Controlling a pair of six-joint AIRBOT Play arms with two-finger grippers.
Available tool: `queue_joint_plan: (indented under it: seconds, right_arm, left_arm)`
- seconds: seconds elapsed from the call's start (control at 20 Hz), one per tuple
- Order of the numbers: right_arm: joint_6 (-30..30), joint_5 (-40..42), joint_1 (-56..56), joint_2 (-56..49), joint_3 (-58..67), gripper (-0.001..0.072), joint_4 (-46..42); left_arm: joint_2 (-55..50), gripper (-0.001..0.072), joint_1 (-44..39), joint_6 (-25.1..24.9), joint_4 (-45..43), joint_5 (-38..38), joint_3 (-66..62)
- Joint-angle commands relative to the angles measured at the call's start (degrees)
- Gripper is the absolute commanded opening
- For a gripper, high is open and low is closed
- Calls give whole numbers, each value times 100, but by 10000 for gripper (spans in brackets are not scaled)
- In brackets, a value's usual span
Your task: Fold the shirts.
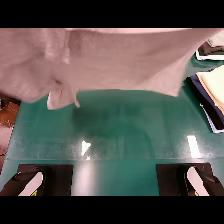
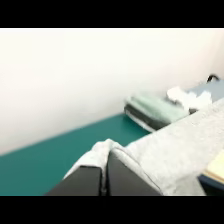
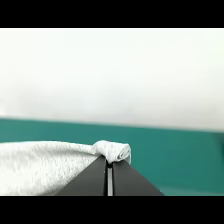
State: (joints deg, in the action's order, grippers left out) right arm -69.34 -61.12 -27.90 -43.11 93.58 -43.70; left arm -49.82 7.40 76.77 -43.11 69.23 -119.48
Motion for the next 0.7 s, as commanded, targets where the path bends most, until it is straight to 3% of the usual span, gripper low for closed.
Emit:
queue_joint_plan:
  seconds: [0.0, 0.2, 0.4, 0.65]
  right_arm:
    - [-319, -516, -907, 354, 894, 12, -83]
    - [-1001, -1172, -1587, 13, 1543, 12, -446]
    - [-1606, -2546, -1062, -1064, 1790, 11, -529]
    - [-2022, -3536, 745, -2616, 1086, 11, -3145]
  left_arm:
    - [31, 20, 2, 494, -15, 240, -968]
    - [17, 20, 2, 579, -332, 715, -332]
    - [-240, 21, 2, 568, -496, 1058, 1375]
    - [-1456, 21, 2, 374, -498, 1294, 2503]
